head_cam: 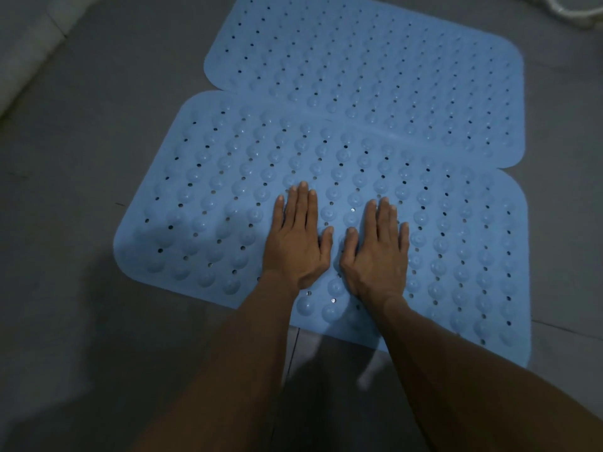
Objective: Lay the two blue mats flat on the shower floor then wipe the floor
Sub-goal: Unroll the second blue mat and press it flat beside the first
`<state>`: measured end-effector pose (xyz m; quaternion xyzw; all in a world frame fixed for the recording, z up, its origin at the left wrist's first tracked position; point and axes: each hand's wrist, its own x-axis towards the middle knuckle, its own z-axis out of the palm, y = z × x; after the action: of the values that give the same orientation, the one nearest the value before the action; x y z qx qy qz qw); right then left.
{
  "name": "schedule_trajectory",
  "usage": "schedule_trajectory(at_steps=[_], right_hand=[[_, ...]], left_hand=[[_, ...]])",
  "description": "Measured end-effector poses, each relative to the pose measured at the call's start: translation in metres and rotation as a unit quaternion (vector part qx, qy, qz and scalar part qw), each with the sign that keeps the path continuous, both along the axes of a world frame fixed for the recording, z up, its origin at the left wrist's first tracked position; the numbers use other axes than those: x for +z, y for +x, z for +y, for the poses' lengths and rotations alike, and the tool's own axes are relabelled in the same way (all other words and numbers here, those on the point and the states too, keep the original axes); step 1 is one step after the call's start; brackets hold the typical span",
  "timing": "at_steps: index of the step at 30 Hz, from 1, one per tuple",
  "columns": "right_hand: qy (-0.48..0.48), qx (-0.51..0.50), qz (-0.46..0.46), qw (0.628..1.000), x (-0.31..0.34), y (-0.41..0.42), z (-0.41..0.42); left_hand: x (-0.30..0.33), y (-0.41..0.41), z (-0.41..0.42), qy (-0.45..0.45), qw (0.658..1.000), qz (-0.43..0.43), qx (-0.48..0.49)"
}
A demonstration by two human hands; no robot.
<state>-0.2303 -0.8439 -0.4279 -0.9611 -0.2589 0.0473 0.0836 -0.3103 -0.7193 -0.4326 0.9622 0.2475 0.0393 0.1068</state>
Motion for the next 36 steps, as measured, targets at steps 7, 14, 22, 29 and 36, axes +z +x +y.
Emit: schedule_trajectory(at_steps=[7,14,22,29,36], right_hand=[[0.010,0.008,0.012,1.000,0.002,0.000,-0.002],[0.012,0.020,0.077,0.997,0.020,0.006,-0.002],[-0.109,0.115,0.211,0.964,0.162,0.050,0.013],[-0.116,0.180,0.223,0.951,0.361,0.064,0.012],[-0.098,0.189,0.222,0.952,0.563,0.085,0.002]], left_hand=[[0.004,0.001,0.001,0.014,0.999,0.027,-0.011],[0.027,0.008,0.005,-0.041,0.992,0.121,-0.010],[0.174,0.026,0.016,-0.063,0.953,0.296,-0.017],[0.356,0.027,0.001,-0.062,0.957,0.284,0.010],[0.556,0.033,-0.016,-0.076,0.963,0.257,0.038]])
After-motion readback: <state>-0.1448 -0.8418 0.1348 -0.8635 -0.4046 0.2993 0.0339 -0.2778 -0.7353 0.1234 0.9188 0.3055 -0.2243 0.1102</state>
